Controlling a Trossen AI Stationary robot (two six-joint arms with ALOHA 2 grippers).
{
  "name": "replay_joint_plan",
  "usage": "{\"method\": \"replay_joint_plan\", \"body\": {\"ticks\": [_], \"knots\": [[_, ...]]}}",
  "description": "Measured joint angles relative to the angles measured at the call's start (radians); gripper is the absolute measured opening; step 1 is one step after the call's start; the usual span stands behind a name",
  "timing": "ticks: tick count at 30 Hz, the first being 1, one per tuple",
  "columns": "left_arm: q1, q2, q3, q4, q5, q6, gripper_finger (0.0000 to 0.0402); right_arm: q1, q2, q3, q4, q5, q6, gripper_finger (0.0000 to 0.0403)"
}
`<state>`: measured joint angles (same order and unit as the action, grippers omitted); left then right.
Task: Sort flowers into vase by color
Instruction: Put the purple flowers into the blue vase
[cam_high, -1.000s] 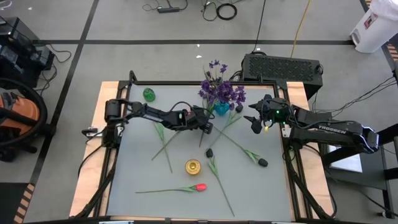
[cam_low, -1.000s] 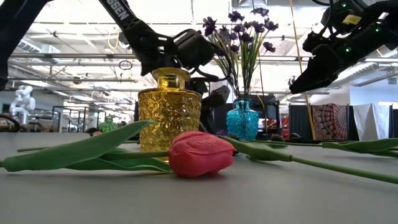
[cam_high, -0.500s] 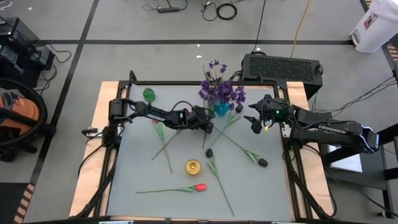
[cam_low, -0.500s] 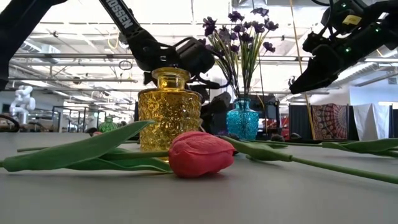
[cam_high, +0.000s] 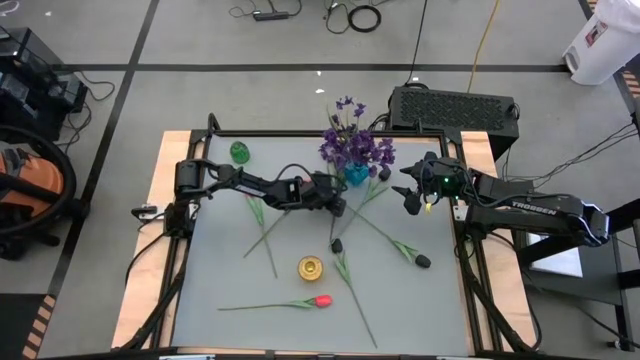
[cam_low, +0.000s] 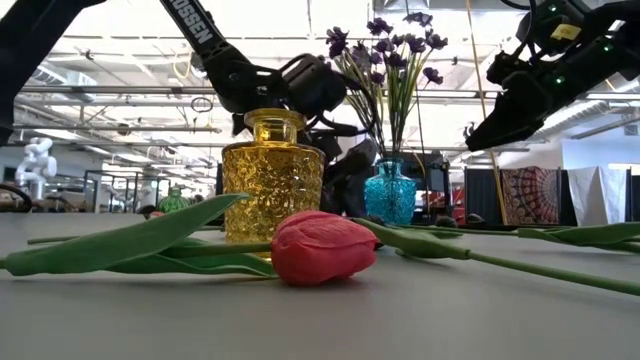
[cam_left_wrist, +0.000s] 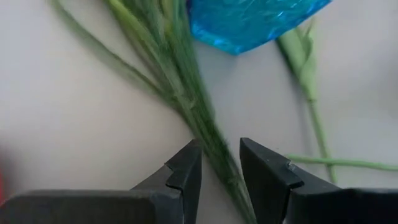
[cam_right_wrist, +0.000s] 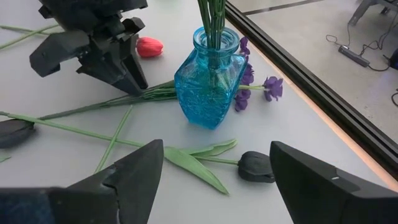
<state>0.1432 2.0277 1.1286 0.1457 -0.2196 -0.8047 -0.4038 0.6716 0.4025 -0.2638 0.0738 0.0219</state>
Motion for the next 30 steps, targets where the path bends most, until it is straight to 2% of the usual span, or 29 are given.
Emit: {"method": "replay_joint_plan", "body": {"ticks": [9,30], "knots": [[0.000,0.000,0.000,0.045,0.024,0.000,0.0116,0.000,0.000,0.000,0.000,0.000,0.000,0.0286],[0.000,0.035,0.000,0.033,-0.015,0.000,0.0116,0.000,0.000,0.000,0.000,0.000,0.000,0.0286]]}}
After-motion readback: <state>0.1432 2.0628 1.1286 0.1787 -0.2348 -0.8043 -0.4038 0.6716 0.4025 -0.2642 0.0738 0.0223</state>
